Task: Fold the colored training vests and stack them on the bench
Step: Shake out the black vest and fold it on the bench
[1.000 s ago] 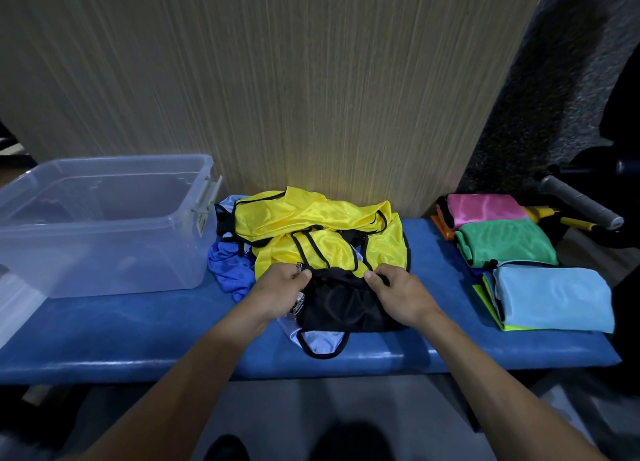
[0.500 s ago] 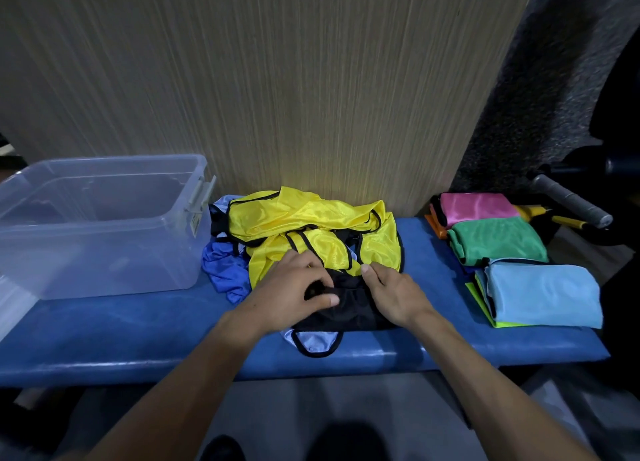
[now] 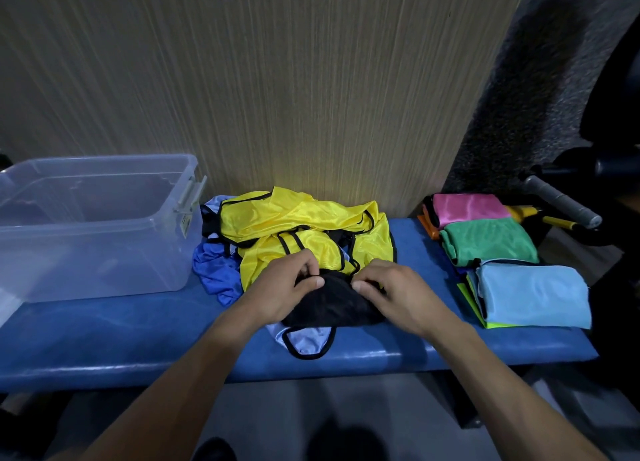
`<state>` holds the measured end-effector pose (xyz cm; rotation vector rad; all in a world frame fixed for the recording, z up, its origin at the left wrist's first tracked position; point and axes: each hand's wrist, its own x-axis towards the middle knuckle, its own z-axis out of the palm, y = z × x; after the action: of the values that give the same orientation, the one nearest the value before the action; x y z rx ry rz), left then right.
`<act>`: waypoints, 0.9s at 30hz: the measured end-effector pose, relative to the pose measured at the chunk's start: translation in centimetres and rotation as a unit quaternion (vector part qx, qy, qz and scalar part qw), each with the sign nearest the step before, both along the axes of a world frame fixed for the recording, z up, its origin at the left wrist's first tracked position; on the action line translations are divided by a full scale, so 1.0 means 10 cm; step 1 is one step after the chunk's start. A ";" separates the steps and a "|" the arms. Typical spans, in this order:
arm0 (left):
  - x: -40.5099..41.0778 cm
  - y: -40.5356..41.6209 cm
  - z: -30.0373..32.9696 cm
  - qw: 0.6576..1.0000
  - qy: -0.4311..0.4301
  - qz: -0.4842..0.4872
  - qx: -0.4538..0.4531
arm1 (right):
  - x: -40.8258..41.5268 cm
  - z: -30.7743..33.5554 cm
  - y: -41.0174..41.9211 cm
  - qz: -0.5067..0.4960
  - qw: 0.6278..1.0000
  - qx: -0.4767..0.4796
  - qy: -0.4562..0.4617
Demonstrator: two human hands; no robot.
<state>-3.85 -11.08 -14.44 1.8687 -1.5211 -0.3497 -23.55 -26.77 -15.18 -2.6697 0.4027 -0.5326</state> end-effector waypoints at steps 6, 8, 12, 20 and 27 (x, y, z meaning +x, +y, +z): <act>0.05 -0.01 0.09 0.994 0.089 -0.037 0.052 | 0.10 0.09 -0.02 0.008 0.980 0.186 0.065; 0.09 -0.04 0.11 0.990 0.112 -0.045 0.071 | 0.14 0.13 -0.04 0.027 0.974 0.211 0.074; 0.15 -0.10 0.08 0.989 0.115 -0.030 0.082 | 0.24 0.17 -0.05 0.049 0.966 0.248 0.059; 0.30 -0.15 0.13 0.990 0.077 -0.044 0.113 | 0.36 0.13 -0.17 0.040 0.949 0.307 0.057; 0.38 -0.20 0.15 0.951 0.255 -0.018 0.173 | 0.42 0.11 -0.25 0.026 0.930 0.361 0.066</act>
<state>-0.09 -13.11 -12.89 1.8113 -1.1885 -1.0858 -19.35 -29.31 -14.08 -1.9938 0.4562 -0.1356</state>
